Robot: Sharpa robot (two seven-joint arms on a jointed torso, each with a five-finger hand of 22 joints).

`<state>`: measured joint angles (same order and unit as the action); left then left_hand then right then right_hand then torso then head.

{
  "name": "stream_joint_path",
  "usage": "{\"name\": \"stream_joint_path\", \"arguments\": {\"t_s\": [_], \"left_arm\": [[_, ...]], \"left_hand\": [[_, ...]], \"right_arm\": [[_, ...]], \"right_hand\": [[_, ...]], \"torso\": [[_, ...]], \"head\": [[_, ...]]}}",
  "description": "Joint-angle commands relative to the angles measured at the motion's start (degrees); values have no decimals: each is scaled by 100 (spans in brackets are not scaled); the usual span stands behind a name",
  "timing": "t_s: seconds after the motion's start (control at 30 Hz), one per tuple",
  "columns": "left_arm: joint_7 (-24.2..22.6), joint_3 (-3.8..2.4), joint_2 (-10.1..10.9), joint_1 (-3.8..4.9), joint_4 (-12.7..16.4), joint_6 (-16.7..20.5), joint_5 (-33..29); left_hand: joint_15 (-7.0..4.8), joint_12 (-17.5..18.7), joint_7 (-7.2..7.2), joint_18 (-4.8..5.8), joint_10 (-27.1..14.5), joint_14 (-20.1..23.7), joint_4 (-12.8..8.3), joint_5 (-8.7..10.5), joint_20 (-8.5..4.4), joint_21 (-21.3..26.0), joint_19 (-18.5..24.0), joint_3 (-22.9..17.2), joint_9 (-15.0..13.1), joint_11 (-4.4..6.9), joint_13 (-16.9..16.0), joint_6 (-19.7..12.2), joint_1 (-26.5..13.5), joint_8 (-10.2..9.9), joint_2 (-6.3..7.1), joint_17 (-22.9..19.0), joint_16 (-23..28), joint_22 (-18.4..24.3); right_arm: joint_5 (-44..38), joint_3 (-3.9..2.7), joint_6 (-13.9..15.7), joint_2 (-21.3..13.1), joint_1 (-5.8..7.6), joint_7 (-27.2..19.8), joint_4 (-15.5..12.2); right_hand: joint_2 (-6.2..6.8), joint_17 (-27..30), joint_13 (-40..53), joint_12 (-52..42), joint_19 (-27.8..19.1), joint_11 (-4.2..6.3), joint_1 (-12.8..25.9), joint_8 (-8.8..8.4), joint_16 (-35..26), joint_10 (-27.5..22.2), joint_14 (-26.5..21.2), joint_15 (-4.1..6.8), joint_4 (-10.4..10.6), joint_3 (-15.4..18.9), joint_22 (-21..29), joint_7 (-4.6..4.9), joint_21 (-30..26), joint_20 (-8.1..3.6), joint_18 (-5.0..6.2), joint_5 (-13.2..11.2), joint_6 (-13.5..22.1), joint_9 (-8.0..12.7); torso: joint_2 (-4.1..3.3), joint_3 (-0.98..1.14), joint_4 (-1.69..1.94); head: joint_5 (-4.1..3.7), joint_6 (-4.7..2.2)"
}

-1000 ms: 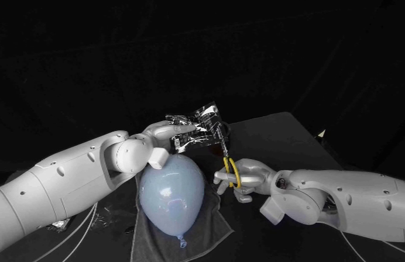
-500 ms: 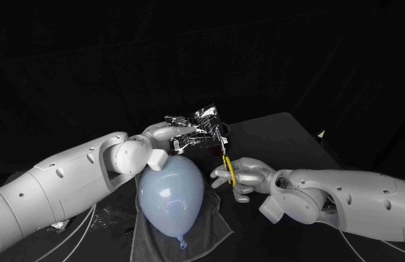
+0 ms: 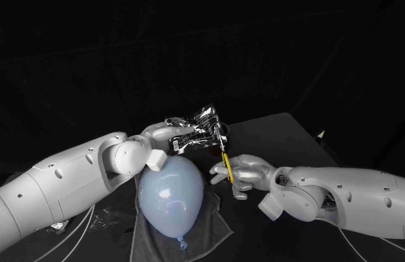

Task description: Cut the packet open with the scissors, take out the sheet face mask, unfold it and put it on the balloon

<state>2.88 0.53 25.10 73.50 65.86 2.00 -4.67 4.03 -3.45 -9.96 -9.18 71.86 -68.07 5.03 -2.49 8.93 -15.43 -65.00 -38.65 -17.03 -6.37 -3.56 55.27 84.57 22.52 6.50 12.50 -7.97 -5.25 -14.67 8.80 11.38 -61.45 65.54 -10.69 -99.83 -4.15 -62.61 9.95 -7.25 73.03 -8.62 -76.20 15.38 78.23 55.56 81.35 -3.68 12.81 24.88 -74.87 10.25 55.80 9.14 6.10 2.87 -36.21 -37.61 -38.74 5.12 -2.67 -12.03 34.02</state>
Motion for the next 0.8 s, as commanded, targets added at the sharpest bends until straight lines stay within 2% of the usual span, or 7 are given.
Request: {"name": "stream_joint_path", "arguments": {"t_s": [0.03,0.13,0.23,0.33,0.47,0.63,0.8], "left_arm": [[-1,4,-12,-3,22,-130,93],[-1,4,-12,-3,21,-135,107],[-5,4,-12,-3,20,-147,116],[-10,5,-11,-3,19,-153,119],[-21,5,-11,-4,15,-157,121],[-27,5,-11,-4,4,-157,125],[-32,5,-9,-4,-4,-149,127]], "left_hand": [[-2,-15,-12,-115,48,-35,-29,-38,-14,-35,-35,-11,-354,-10,-7,21,0,17,-42,8,31,-7],[-2,-15,-12,-115,48,-35,-29,-38,-14,-35,-35,-11,-354,-10,-7,21,0,17,-42,8,31,-7],[-2,-15,-12,-115,49,-36,-32,-38,-15,-37,-35,-12,-356,-10,-7,22,-2,17,-42,8,31,-7],[-2,-15,-12,-115,49,-36,-32,-38,-15,-37,-35,-12,-356,-10,-7,22,-2,17,-42,8,31,-7],[-2,-15,-12,-115,49,-36,-32,-38,-15,-37,-35,-12,-356,-10,-7,22,-2,17,-42,8,31,-7],[-2,-15,-12,-114,50,-37,-35,-38,-15,-38,-35,-14,-358,-10,-7,23,-5,18,-44,9,31,-8],[-2,-15,-12,-114,50,-37,-35,-38,-15,-38,-35,-14,-358,-10,-7,23,-5,18,-44,9,31,-8]], "right_arm": [[2,-17,12,-7,68,-108,-19],[7,-17,29,-12,119,-106,-21],[43,-17,63,-10,173,-97,1],[79,-17,91,-7,193,-82,24],[110,-16,110,-9,208,-39,51],[116,-16,110,-21,214,12,71],[106,-16,107,-42,216,47,76]], "right_hand": [[17,1,-7,25,-30,-13,39,3,-11,-39,-39,-6,-2,123,11,254,-9,8,114,-7,32,5],[20,-6,-18,12,-28,-16,49,22,-4,-32,-40,-11,9,114,11,259,-1,16,114,-7,6,0],[-17,-102,-12,-161,66,10,42,153,68,214,9,6,13,108,-50,255,172,27,88,-12,-205,-32],[-107,-220,71,-468,233,158,5,357,155,738,91,105,-28,145,-175,123,478,-56,44,-14,-553,-77],[-215,-436,348,-951,503,469,-22,764,265,1559,250,384,-91,166,-384,-204,959,-298,-54,-4,-1133,-212],[-254,-539,648,-1224,630,630,-4,1013,296,1852,341,525,-136,169,-481,-358,1177,-445,-102,-12,-1336,-368],[-276,-592,897,-1382,696,695,7,1152,308,1926,392,595,-170,167,-530,-437,1285,-514,-127,-8,-1403,-487]], "torso": [[-1,-4,2],[-1,-3,4],[-2,-4,4],[-2,-6,5],[-2,-4,2],[0,-4,1],[1,-2,2]], "head": [[-13,-12],[-15,-14],[-10,-14],[-2,-14],[-1,-9],[1,-12],[-3,-13]]}}
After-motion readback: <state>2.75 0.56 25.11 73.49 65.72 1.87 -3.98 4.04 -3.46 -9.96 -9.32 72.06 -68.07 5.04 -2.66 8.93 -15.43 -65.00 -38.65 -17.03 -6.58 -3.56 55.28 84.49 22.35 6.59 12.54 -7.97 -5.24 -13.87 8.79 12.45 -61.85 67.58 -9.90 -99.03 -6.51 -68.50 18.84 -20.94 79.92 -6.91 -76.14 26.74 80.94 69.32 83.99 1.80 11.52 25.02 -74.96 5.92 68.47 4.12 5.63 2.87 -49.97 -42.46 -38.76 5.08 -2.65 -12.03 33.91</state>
